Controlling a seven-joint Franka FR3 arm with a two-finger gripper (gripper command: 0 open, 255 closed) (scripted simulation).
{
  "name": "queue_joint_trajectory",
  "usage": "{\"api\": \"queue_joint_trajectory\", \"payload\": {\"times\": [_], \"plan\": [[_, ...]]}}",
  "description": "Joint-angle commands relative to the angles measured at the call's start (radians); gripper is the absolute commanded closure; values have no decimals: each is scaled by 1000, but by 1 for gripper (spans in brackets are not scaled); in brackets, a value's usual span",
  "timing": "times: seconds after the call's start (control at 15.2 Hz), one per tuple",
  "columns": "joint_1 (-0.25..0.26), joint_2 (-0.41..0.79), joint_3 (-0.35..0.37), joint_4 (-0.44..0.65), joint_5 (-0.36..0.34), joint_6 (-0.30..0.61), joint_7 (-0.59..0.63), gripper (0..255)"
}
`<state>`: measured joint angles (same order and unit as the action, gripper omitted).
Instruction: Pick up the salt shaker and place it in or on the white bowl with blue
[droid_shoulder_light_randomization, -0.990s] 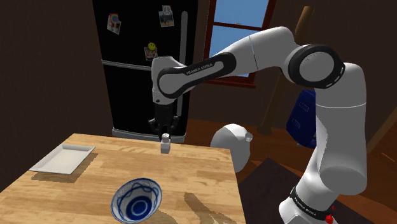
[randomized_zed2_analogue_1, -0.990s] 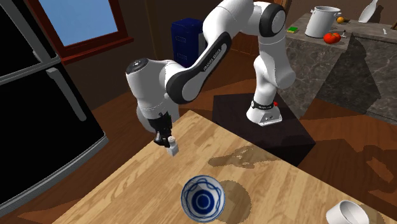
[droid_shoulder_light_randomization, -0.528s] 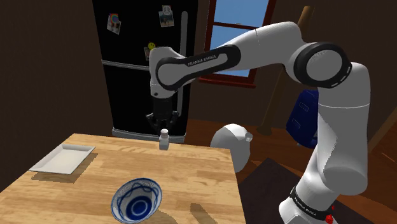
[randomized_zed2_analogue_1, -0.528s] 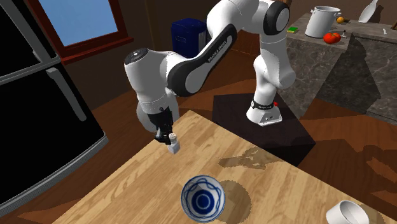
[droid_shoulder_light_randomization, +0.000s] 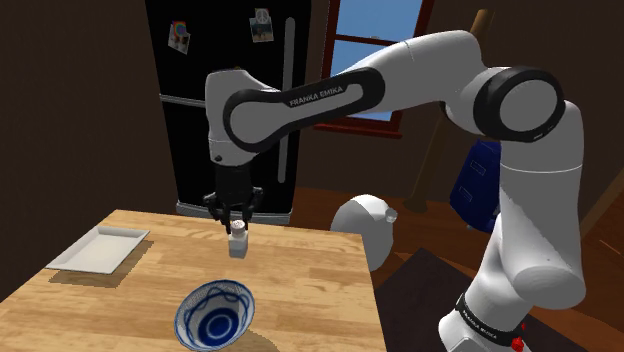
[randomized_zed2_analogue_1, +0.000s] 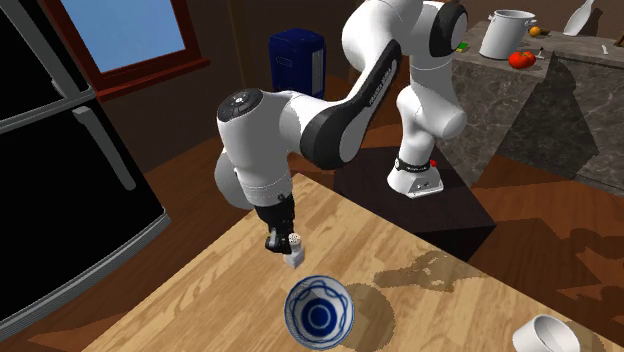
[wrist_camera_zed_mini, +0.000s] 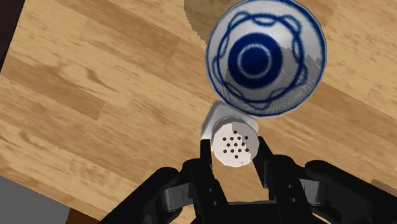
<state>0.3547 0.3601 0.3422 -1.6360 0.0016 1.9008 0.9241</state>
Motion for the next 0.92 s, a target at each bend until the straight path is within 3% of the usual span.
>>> {"api": "queue_joint_trajectory", "payload": {"times": [0.0,0.4,0.86], "plan": [[33,16,13,38,-7,-19,47,255],[127,64,43,131,-27,-55,168,255],[127,86,38,67,-35,29,166,255]]}}
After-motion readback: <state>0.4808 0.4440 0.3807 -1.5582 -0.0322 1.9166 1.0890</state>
